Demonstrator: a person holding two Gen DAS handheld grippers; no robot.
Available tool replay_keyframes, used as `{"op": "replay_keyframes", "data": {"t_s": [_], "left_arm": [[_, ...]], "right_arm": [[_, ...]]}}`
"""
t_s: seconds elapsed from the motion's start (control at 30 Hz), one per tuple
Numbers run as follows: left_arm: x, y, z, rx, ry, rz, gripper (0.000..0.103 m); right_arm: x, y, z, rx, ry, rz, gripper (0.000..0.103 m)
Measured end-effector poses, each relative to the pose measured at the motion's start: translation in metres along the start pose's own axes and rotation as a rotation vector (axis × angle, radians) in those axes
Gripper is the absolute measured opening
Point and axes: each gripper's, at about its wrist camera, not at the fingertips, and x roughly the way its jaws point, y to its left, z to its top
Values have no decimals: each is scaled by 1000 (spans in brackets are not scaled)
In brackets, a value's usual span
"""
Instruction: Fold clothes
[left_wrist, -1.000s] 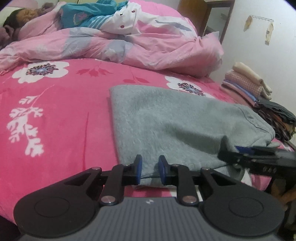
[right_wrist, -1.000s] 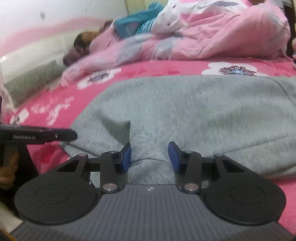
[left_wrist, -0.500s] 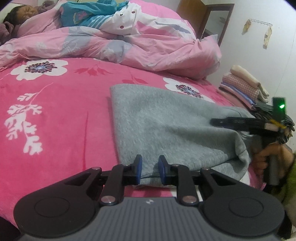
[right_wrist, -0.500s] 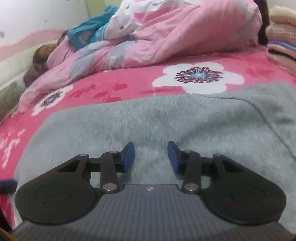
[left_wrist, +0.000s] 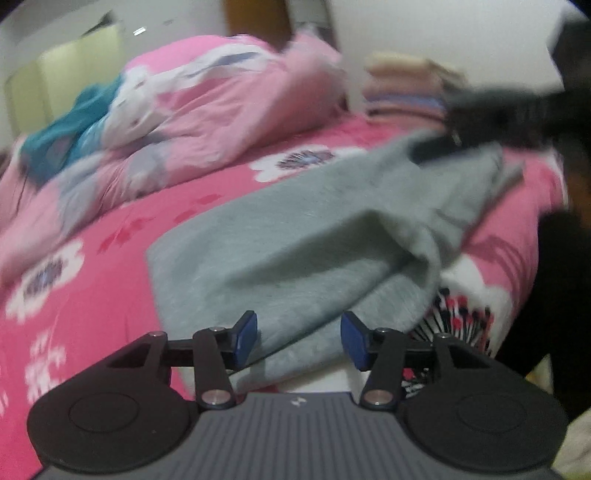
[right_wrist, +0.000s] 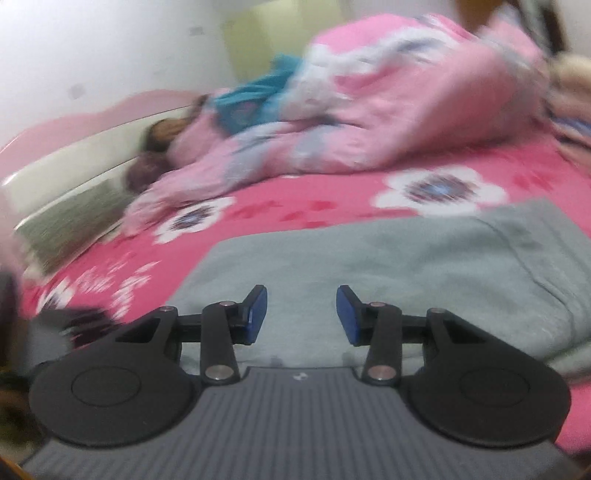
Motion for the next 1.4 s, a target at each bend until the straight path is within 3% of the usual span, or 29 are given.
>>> {"op": "replay_keyframes", "data": {"t_s": [0.07,0.13,0.17,0.23,0.37,0.47,0.63,0.8,1.0,1.17,1.3,1.4], "left_arm": [[8,-10,2,65,20,16,39],[14,-16,5,106,29,19,34],[15,-17,6,120,25,16,26],[16,-19,8,138,10,14,10],[-1,-9,11,88,-40,-35,6],[-7,-10,3,123,-19,-84,6],[7,-23,-13,200,10,-54,7],[3,-14,-11,143,5,-68,18],[-9,2,-12,16,-5,-83,22],[-14,15,-11,-66,-27,-64,25],[-5,9,-11,-26,-13,-56,34],[-1,0,-13,26,-8,-55,44]], "right_arm": [[-1,23,-2,-132,9,57,41],[3,43,-6,-258,34,64,41],[5,49,-8,-291,45,60,41],[8,50,-9,-289,47,51,41],[4,41,-7,-233,24,22,41],[0,29,-9,-200,18,1,41],[13,12,-15,-117,64,-21,41],[13,24,-16,-146,44,61,41],[42,28,-42,-220,233,6,38],[24,27,-24,-170,148,50,39],[30,35,-14,-207,121,22,39],[16,37,-9,-188,81,60,39]]}}
